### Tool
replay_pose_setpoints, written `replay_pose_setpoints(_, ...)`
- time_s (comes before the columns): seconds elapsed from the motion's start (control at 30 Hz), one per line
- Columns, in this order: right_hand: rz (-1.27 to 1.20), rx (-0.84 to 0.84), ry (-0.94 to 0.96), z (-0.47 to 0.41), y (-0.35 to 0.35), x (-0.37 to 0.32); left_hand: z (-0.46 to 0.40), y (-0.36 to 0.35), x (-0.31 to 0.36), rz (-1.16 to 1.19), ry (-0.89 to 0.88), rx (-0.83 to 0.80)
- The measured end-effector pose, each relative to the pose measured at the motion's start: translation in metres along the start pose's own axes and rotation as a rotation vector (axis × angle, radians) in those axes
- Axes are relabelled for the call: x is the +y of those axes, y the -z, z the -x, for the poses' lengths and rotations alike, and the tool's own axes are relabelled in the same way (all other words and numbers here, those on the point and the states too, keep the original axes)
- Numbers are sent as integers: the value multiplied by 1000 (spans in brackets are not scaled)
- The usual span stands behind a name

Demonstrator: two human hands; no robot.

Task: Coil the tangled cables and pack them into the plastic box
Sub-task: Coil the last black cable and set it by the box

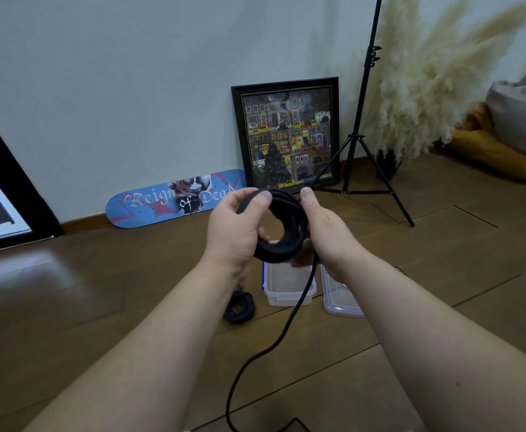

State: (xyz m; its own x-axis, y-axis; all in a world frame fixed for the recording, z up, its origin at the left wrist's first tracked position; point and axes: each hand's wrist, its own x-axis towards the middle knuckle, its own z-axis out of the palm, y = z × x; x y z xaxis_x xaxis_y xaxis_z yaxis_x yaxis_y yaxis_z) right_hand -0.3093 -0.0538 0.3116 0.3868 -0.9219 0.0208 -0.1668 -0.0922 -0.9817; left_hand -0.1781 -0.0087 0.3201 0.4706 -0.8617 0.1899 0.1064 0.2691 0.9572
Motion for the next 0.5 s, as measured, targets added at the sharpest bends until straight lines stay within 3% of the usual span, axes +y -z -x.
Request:
replay_pose_setpoints(0.13, -29, -166, -160, 5, 22, 3, -16, 16, 2, 58, -27, 212)
replay_pose_setpoints(0.27, 87, -53, -144, 5, 40, 5, -28, 37, 6, 139, -30, 390)
replay_pose_setpoints(0.4, 230, 240, 101, 5, 46, 7, -36, 49, 1, 112, -56, 475)
replay_pose_setpoints(0.5, 504, 244, 270, 6, 38, 0, -36, 48, -2, 47, -85, 477)
